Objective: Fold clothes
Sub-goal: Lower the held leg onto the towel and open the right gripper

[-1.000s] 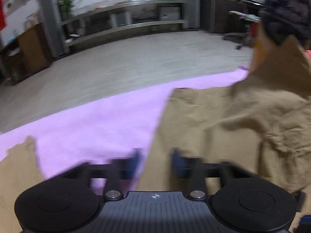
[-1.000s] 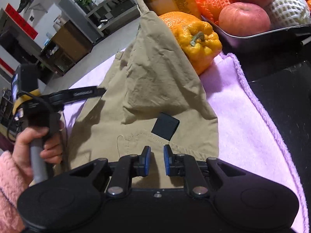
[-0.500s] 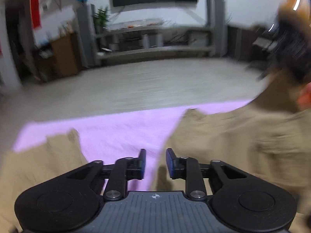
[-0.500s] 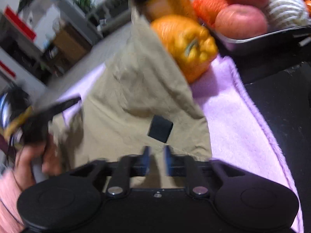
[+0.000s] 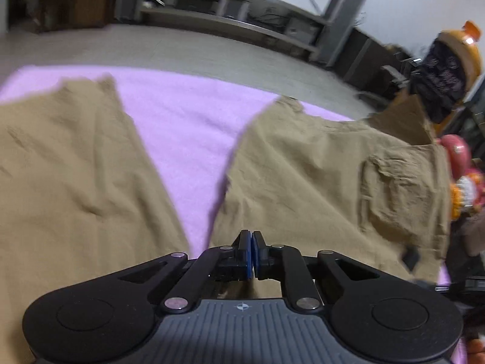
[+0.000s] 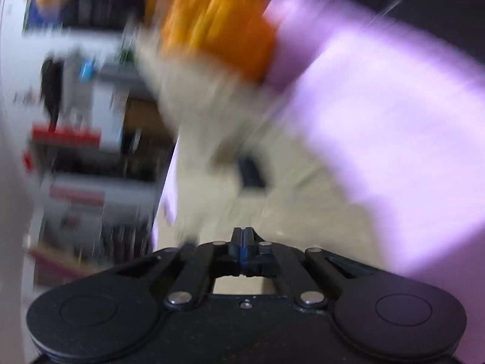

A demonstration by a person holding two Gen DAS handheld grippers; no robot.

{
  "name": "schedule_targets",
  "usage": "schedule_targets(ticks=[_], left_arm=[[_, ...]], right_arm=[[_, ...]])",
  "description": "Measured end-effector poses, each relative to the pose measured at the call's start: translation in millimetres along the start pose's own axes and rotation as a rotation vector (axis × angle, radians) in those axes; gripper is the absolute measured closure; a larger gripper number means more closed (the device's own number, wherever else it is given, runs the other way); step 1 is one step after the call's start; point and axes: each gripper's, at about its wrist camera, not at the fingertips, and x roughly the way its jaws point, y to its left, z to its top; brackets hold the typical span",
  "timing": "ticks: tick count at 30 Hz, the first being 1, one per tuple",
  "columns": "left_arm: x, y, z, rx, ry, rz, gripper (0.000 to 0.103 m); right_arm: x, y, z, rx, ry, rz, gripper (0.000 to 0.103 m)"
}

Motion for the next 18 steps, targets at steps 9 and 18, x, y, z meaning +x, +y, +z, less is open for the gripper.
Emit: schedule_targets(ticks=[9,18], left_arm=[[-150.1,26.3,-53.7,0.151,-0.081,0.045,0.092],[-244.6,83.5,-181.5,-0.032,0.092,0.073,0.088]], right_arm=[[-147.7,44.9,-8.9,-0.214,-0.153,-0.225,0.085],[-186.8,58.1,-86.2,-0.237,-0.049,-0.055,0.071]])
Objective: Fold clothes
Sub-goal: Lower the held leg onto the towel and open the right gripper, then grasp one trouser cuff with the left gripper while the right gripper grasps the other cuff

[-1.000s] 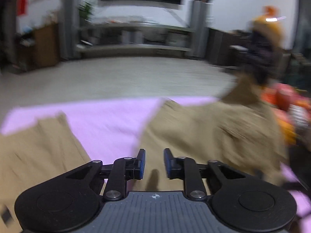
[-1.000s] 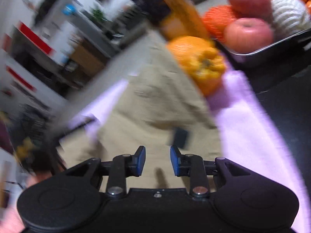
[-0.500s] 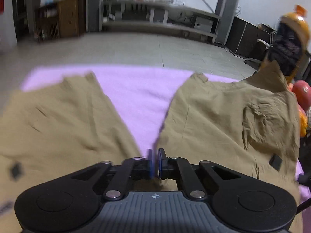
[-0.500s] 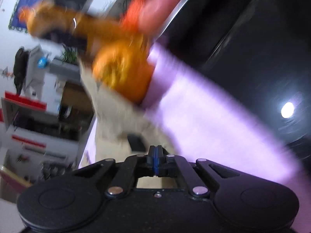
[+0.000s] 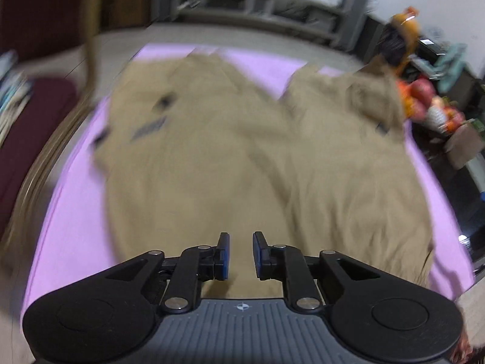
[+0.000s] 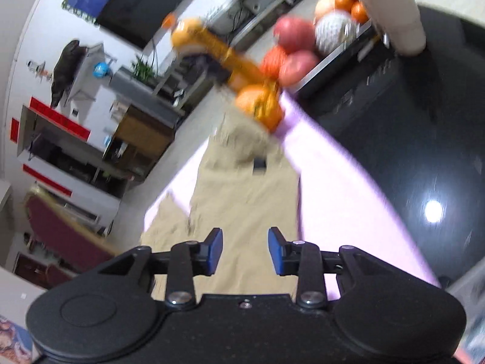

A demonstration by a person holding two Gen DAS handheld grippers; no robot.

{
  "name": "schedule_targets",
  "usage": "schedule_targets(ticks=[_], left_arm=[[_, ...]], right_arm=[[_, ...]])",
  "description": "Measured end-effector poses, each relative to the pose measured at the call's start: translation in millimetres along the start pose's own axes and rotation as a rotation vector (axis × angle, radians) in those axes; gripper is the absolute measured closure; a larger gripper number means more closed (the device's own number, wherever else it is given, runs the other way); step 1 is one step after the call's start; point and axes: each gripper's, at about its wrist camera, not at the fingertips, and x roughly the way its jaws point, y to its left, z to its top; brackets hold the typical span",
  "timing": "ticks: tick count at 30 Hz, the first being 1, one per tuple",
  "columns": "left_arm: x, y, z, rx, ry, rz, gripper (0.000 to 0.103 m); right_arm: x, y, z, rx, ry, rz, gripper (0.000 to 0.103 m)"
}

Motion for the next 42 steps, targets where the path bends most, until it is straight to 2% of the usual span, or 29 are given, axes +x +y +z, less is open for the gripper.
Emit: schedule_targets(ticks=[3,5,7,9,12,16,19,20,23,26,29,31,35,37,38,39,40,42], left_arm=[[-12.1,2.4,-27.7,-0.044,0.046,0.014,0.088],[-22.7,1.0,-29.2,-0.023,0.014,0.046,0.085],[-32.0,5.4,-27.4,-0.038,-0.023,0.052,0.084],[-37.0,14.3,-23.1,-0.081,-0.050,0.034,0.083],[-38.5,24.6,-19.0,-0.125,-0.072,0.010,0.083],[-37.4,39.0,-17.8,-0.167,-0.080,-0.029,0.083],[-33.5,50.8,-15.5,-0.177,-0.106,-0.017,0.083],[-30.6,54.3,-13.8,-0.180,-0.113,-0.006,0.085],[-12.7,60.6,-2.2,-0.187,-0.141,0.024,0.090],[15.5,55.8,13.1,-0.159,-0.141,0.052,0.095],[42.1,53.1,25.7,-0.142,-0.121,0.083,0.095],[56.2,54.8,31.4,-0.155,-0.095,0.113,0.098],[60.4,59.0,36.1,-0.176,-0.068,0.119,0.098],[63.2,58.9,36.8,-0.147,-0.087,0.143,0.094],[63.9,60.6,34.6,-0.138,-0.110,0.160,0.092],[64.6,62.3,32.4,-0.129,-0.133,0.176,0.091],[64.9,64.4,30.0,-0.123,-0.155,0.192,0.091],[62.0,69.7,24.7,-0.118,-0.181,0.241,0.091]], right_arm=[[21.1,-5.7,-29.9,0.057,0.048,0.079,0.071],[29.5,-8.3,-43.8,0.104,0.064,0.133,0.071],[33.1,-3.8,-51.4,0.100,0.069,0.146,0.071],[32.3,5.3,-58.6,0.077,0.082,0.129,0.071],[26.2,16.3,-65.4,0.036,0.056,0.116,0.071],[23.0,22.6,-74.8,0.035,0.012,0.037,0.069],[32.1,25.1,-71.3,0.014,0.033,-0.015,0.071],[36.1,26.3,-69.6,0.000,0.041,-0.032,0.075],[65.0,32.4,-59.1,-0.046,0.082,-0.062,0.079],[110.2,40.9,-49.4,-0.075,0.155,-0.030,0.079],[159.2,51.2,-41.5,-0.102,0.234,0.009,0.079],[186.6,53.5,-40.7,-0.080,0.288,0.034,0.079],[205.8,55.4,-46.5,-0.035,0.344,0.073,0.079],[208.9,53.8,-43.2,-0.102,0.319,0.012,0.079],[210.4,52.9,-41.2,-0.139,0.304,-0.022,0.083],[211.4,46.4,-36.4,-0.148,0.286,-0.054,0.096],[209.7,36.1,-29.0,-0.131,0.260,-0.068,0.103],[193.8,12.9,-13.1,-0.090,0.181,-0.073,0.103]])
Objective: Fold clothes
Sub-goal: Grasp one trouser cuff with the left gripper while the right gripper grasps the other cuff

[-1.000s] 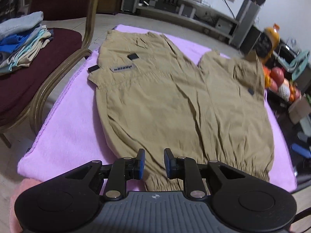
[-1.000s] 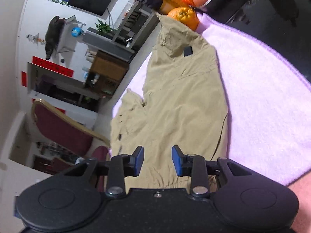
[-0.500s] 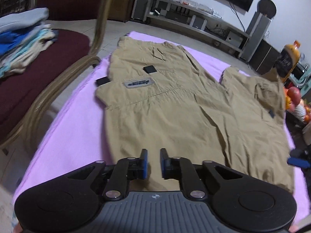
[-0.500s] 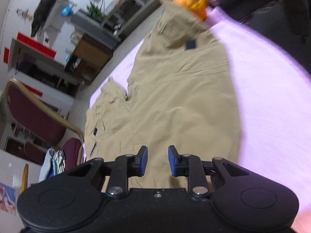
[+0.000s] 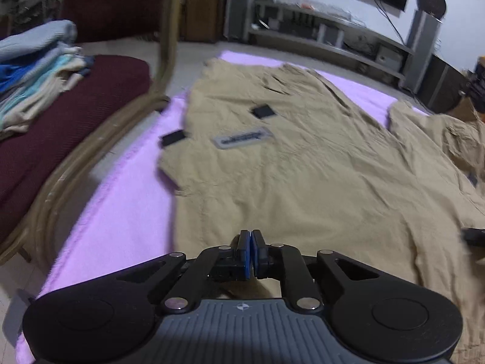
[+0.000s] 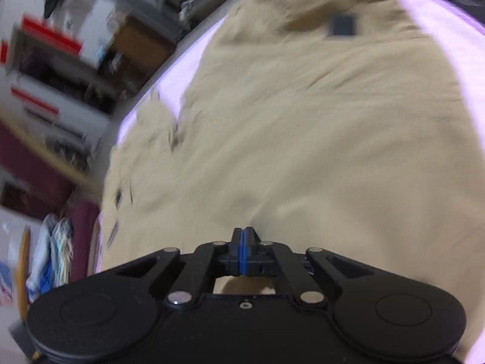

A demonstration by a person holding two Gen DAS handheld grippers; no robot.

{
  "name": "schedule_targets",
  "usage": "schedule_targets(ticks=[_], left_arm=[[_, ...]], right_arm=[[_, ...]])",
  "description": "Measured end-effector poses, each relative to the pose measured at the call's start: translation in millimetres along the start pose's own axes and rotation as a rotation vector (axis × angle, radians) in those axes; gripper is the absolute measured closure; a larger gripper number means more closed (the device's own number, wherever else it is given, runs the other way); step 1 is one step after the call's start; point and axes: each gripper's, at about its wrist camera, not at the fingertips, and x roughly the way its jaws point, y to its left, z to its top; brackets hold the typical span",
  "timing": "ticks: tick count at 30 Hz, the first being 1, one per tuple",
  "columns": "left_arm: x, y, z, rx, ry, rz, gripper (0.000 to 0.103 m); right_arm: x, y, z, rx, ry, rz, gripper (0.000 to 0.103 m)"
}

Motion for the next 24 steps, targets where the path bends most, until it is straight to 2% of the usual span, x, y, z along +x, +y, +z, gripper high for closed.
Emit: schedule_targets(ticks=[3,5,6,7,11,14,16,20,22,24], left_arm=[[-7.1,9.2,-0.8,0.037,-0.004,0.066,0.091],[-18.7,15.3,0.0,0.022,0.006,0.088,0.098],[-26.2,17.1,-0.6,0.015,0.009,0.090,0.098],[-35.8,17.2,-2.1,0.004,0.013,0.051,0.098],[-71.8,4.5,-12.3,-0.013,0.029,-0.110,0.096],[-81.1,-19.0,-21.7,0.020,0.049,-0.186,0.096],[-81.4,-38.3,-27.1,0.069,0.053,-0.198,0.094],[-67.6,-55.2,-40.6,0.132,0.093,-0.164,0.093],[-57.9,-58.9,-50.2,0.181,0.134,-0.107,0.093],[-60.2,-60.1,-58.4,0.244,0.132,-0.063,0.091]], right_arm=[[-36.1,-36.3,10.2,0.075,-0.111,-0.044,0.103],[-60.1,-43.2,8.4,0.094,-0.156,-0.148,0.103],[-69.9,-42.6,7.4,0.094,-0.156,-0.175,0.103],[-79.2,-38.7,5.2,0.080,-0.142,-0.178,0.097],[-114.7,-8.5,-16.0,-0.029,-0.082,-0.132,0.094],[-123.1,19.5,-40.8,-0.088,-0.017,-0.086,0.088],[-118.1,35.6,-59.1,-0.131,0.045,-0.055,0.088],[-94.8,57.5,-88.9,-0.210,0.135,-0.012,0.088],[-78.7,56.3,-98.6,-0.213,0.181,-0.009,0.087],[-67.9,50.5,-107.2,-0.233,0.225,-0.047,0.088]])
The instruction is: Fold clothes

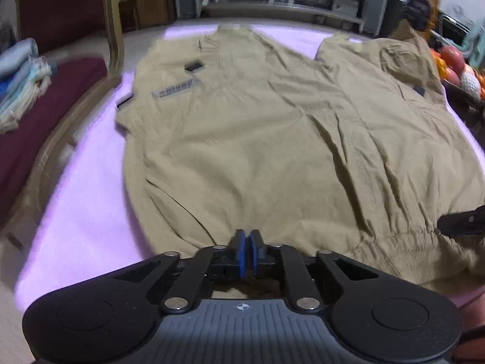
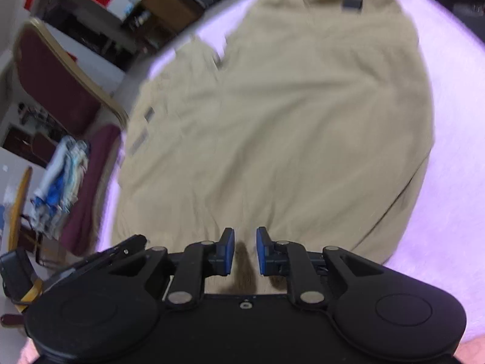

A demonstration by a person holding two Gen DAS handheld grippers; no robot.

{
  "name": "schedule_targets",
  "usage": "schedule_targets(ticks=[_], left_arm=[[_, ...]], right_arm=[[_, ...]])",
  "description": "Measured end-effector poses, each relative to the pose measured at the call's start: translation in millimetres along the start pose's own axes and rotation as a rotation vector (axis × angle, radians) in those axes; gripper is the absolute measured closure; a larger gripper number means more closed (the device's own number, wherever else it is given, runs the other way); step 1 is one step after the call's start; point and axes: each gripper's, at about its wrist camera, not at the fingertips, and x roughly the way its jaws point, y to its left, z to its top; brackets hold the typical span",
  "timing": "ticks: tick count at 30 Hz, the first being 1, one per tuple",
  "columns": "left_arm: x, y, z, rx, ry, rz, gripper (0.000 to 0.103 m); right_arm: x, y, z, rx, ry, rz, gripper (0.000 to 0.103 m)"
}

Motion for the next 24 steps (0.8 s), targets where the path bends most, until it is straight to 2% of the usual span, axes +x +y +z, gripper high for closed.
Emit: schedule_targets(ticks=[2,4,7,9,11,13,16,17,19,21,23,24], left_arm=[[-3.5,-4.0,-2.9,0.035,0.009,0.024,0.092],[-4.5,-7.7,-4.6,0.075,0.003,0.041,0.091],[-7.1,-5.7,-1.8,0.071,0.007,0.037,0.092],[-20.6,-0.1,1.2,0.033,-0.017,-0.004,0.095],[-37.1,4.8,3.0,0.000,-0.055,-0.059,0.094],[-44.9,1.7,1.0,0.019,-0.066,-0.105,0.093],[-27.1,-4.6,-7.9,0.043,0.001,-0.107,0.091],[-21.8,-5.1,-10.0,0.042,0.018,-0.103,0.090],[-22.1,-4.1,-5.4,0.036,0.037,-0.099,0.089],[-25.9,-6.6,-0.1,0.042,0.045,-0.085,0.092],[-38.7,-15.9,9.5,0.074,0.000,-0.074,0.094],[-47.0,-22.6,17.2,0.087,-0.037,-0.092,0.093]], right_arm=[[-4.6,-8.0,-3.4,-0.011,0.003,-0.014,0.103],[-13.4,-20.7,-2.1,0.034,0.016,-0.029,0.103],[-31.7,-31.7,-6.5,0.063,-0.011,-0.049,0.103],[-44.1,-38.8,-9.7,0.081,-0.031,-0.062,0.103],[-60.7,-34.8,-16.4,0.051,-0.057,-0.044,0.093],[-67.2,-29.5,-22.7,0.018,-0.055,-0.019,0.090],[-57.2,-25.0,-28.9,-0.009,-0.018,-0.020,0.090],[-52.5,-26.2,-30.5,-0.011,-0.010,-0.040,0.096],[-50.4,-25.8,-29.8,-0.016,-0.009,-0.058,0.101],[-52.2,-23.3,-28.1,-0.019,-0.013,-0.073,0.100],[-69.2,-17.1,-21.8,-0.027,-0.071,-0.072,0.092],[-82.9,-15.6,-17.0,-0.026,-0.112,-0.054,0.090]])
